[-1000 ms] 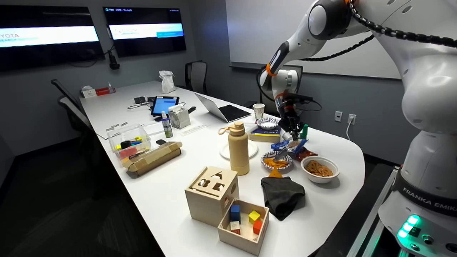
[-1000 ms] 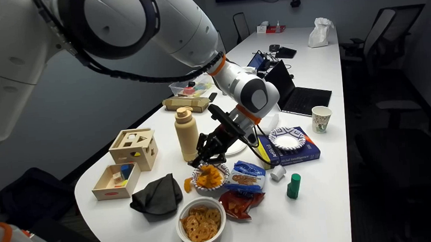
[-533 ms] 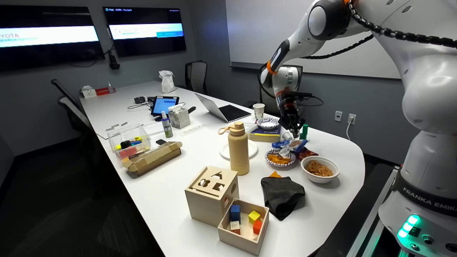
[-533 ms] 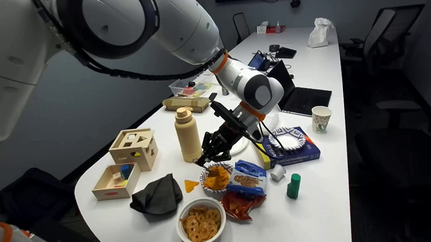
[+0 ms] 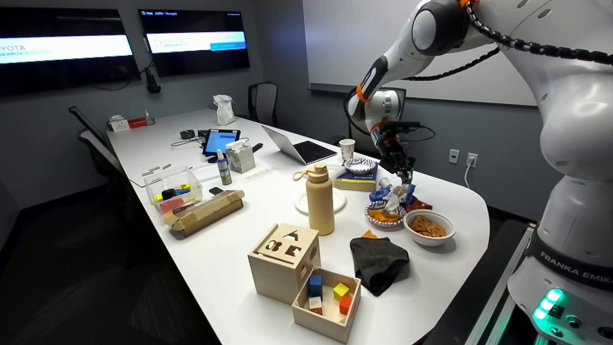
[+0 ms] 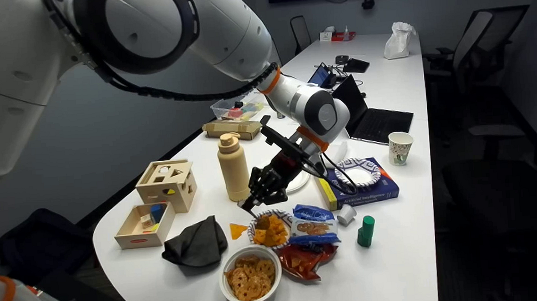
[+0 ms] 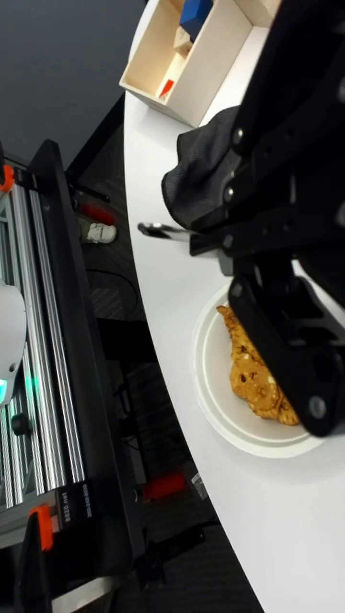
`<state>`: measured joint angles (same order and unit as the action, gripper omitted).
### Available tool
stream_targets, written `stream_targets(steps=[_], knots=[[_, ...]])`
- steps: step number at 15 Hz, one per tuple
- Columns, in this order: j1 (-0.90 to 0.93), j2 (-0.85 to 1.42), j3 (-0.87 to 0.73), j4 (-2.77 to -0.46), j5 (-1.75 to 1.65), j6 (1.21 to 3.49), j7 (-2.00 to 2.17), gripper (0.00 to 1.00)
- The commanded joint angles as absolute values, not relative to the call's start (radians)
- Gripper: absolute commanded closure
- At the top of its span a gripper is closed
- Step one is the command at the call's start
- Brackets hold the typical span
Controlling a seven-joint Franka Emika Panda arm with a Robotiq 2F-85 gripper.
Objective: Use the cake slicer to stir in the furthest bowl
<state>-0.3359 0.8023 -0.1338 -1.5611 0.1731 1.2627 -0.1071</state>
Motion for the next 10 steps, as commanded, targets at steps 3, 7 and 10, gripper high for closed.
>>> stream_targets(steps=[3,7,10], knots=[[-0.322,0.849,-0.095,-1.495,0.166,1.229,-0.195,0.99],[-0.315,0.842,-0.086,-1.488,0.179,1.266,-0.199,0.99],[-0.305,0.827,-0.098,-1.488,0.165,1.292,-0.173,0.99]])
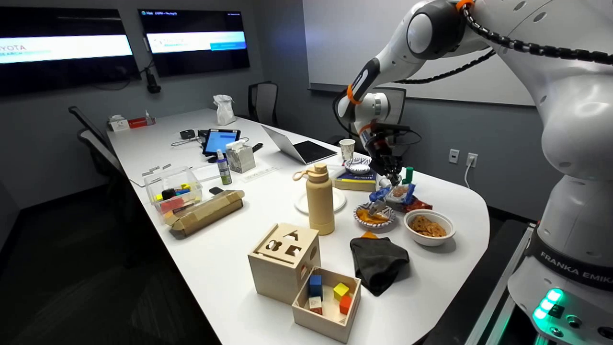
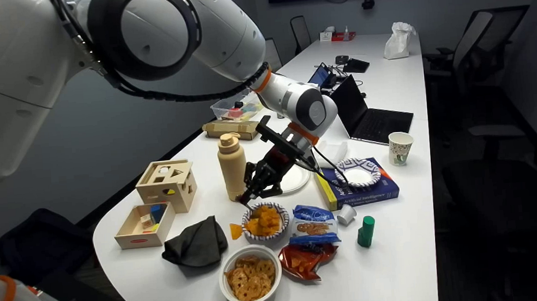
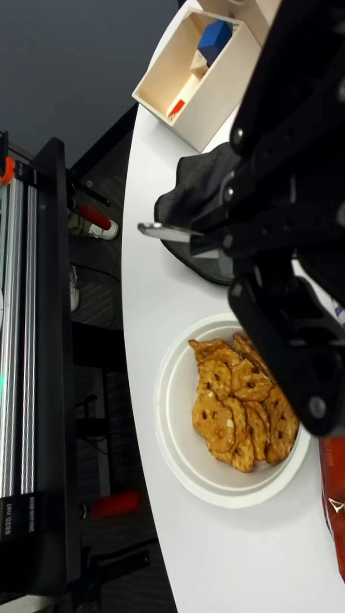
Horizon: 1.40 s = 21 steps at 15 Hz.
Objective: Use the cake slicer to stir in the furthest bowl
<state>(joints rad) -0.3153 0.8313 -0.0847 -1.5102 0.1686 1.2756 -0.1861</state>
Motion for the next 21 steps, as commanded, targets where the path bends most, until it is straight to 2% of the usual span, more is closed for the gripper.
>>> stream_targets(steps=[1,8,21], knots=[[-0.299,0.824,-0.106,-1.487,0.153,1.294,-0.154,0.99],[-0.265,0.778,-0.128,-1.51,0.043,1.233,-0.132,0.99],[-0.223,0.863,-0.082,-1.459,-0.014,1.207,-0.166,0.99]])
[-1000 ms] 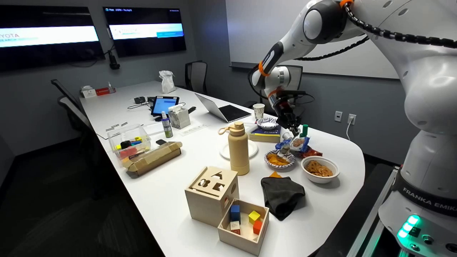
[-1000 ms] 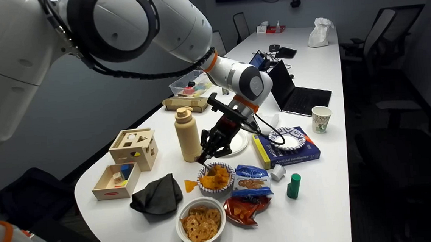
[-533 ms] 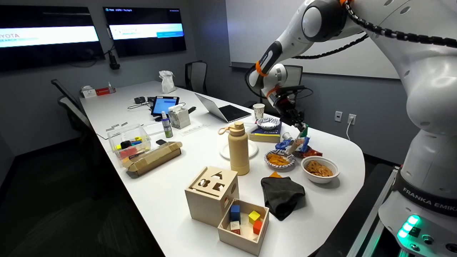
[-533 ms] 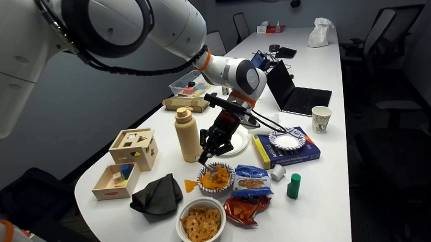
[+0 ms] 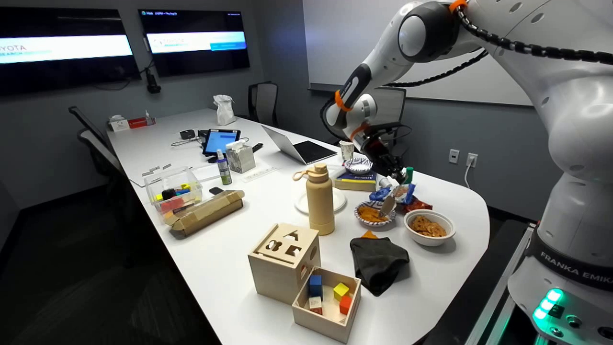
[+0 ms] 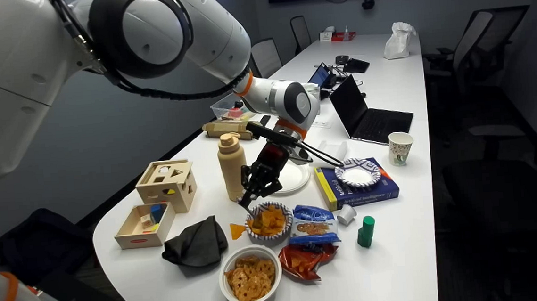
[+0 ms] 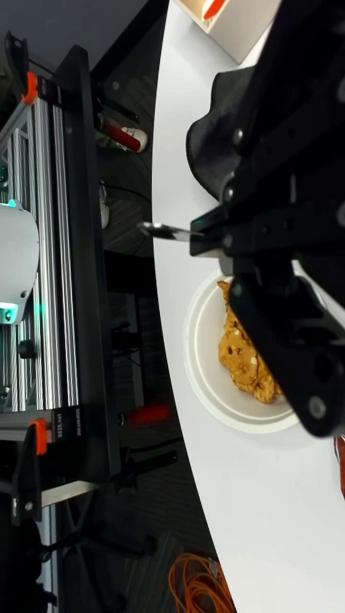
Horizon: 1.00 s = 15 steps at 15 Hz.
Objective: Use the cake slicer to stir in the furthest bowl
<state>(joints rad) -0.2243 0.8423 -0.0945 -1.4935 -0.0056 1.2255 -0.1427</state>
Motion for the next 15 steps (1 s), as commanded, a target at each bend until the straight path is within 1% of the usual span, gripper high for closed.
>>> stream_targets(steps=[1,9,13,15], knots=[[-0.228,0.861,-0.077,-1.459,-0.003,1.213,-0.174,0.99],[-0.258,0.824,-0.09,-1.486,0.079,1.343,-0.156,0.99],[-0.248,0.804,-0.116,-1.497,0.045,1.358,-0.118,0.99],[-0.24,0.808,-0.125,-1.488,0.018,1.325,-0.108,0.99]])
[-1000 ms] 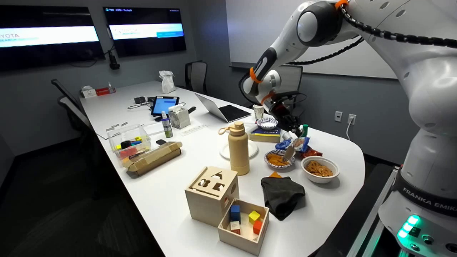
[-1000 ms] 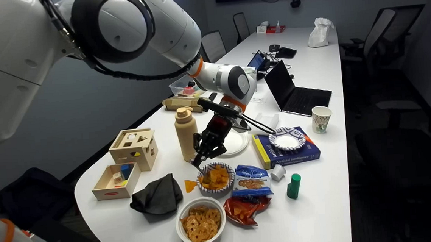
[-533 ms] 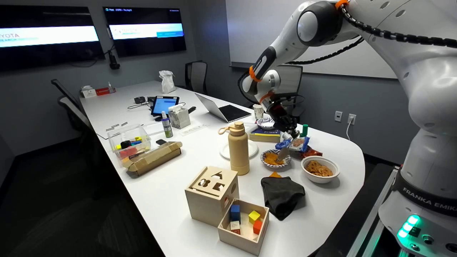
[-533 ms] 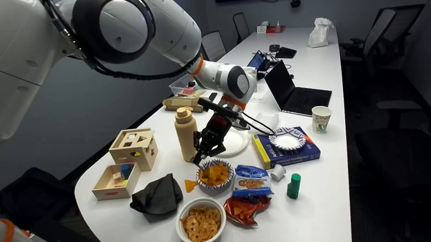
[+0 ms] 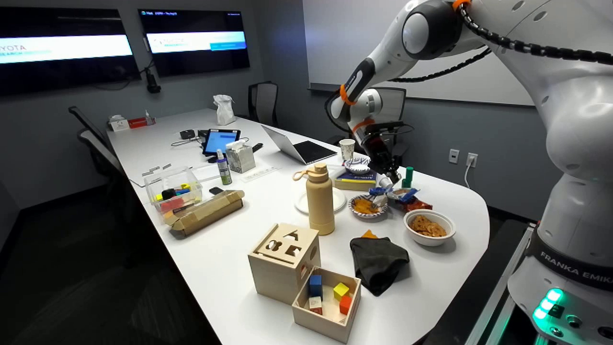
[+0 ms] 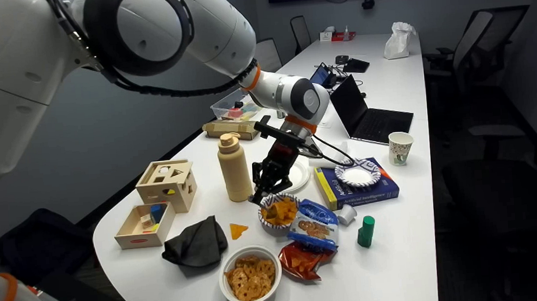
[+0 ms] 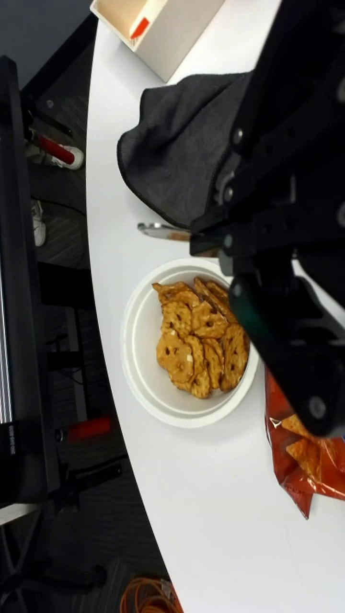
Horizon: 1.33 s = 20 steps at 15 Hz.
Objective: Use the cake slicer to stir in the furthest bowl
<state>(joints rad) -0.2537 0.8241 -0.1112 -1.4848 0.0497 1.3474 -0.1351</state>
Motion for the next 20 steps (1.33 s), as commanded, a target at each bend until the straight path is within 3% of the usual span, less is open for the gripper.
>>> stream_targets(steps=[1,9,20], knots=[[-0.236,0.817,-0.125,-1.48,0.006,1.308,-0.106,0.99],[-0.223,0.87,-0.065,-1.446,-0.047,1.207,-0.228,0.99],[-0.208,0.837,-0.093,-1.461,-0.05,1.301,-0.165,0.99]])
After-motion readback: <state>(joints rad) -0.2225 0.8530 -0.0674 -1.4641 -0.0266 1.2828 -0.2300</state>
